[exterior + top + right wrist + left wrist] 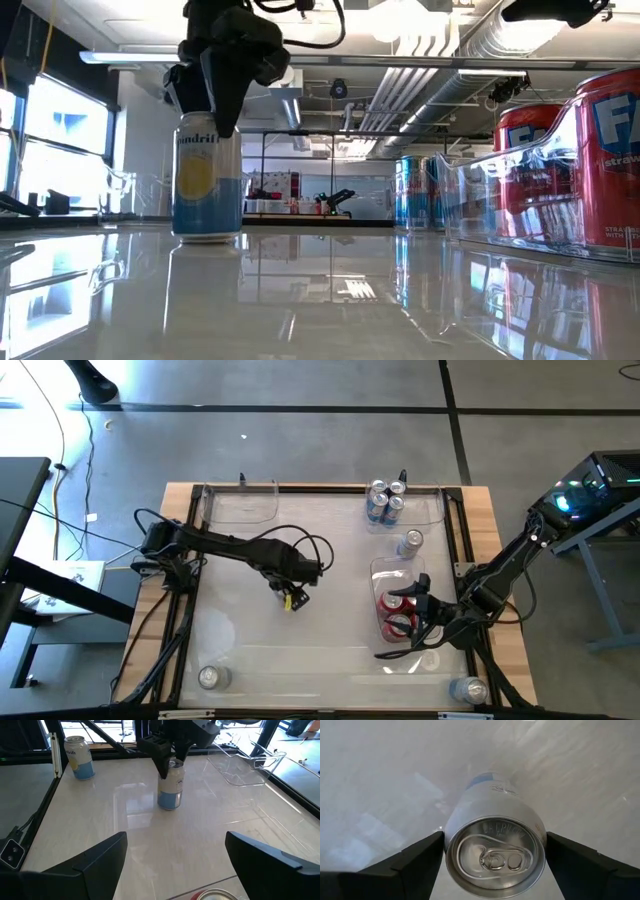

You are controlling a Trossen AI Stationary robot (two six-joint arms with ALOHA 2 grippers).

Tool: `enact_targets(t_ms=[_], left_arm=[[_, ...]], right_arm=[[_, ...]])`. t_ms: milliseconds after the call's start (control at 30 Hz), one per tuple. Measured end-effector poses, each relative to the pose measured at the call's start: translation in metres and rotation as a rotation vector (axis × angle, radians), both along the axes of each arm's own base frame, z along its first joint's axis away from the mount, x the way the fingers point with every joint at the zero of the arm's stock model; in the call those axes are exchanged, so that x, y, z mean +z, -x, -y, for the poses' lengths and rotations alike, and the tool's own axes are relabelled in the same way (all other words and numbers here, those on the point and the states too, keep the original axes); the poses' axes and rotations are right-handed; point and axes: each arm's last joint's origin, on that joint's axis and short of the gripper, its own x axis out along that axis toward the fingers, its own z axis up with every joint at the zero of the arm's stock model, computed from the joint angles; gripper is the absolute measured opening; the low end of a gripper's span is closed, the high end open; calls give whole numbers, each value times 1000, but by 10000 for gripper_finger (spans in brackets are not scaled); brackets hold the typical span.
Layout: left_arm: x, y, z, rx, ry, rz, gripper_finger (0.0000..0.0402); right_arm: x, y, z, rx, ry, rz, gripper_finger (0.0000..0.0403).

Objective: Sort soda cans
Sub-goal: Put the center white soda can into the top left transparent bin

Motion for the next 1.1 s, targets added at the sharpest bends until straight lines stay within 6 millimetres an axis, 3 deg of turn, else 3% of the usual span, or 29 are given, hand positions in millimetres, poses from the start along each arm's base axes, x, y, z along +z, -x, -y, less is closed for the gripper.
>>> enact_targets(t_ms=[433, 733, 1100], left_arm=[[20, -2, 9, -236, 48, 46, 325], [20, -1, 5, -58, -47, 33, 326], [20, -1, 2, -71, -50, 33, 327]], right_arm=[[0, 0, 0, -1, 3, -2, 333], [0, 0, 0, -1, 3, -2, 333], [0, 0, 0, -1, 3, -2, 333]])
